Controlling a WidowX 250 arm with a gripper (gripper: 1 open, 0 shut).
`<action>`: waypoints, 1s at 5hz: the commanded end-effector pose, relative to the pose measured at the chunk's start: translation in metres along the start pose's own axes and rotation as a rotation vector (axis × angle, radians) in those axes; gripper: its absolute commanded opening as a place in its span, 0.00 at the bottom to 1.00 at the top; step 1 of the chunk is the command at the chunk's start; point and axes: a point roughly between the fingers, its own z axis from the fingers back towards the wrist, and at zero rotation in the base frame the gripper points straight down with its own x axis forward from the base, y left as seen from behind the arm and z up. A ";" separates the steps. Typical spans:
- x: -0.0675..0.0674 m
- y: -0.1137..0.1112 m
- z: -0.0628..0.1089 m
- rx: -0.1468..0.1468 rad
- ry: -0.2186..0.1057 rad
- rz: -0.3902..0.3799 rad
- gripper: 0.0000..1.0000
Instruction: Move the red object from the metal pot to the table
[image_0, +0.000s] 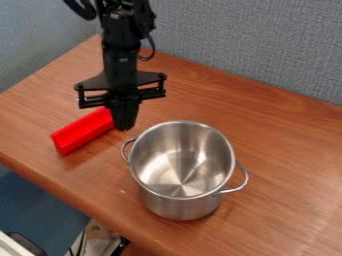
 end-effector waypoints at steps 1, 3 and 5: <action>0.006 0.004 0.012 -0.026 -0.038 0.002 0.00; 0.007 0.006 0.013 -0.030 -0.042 -0.003 0.00; 0.007 0.007 0.014 -0.035 -0.047 -0.011 0.00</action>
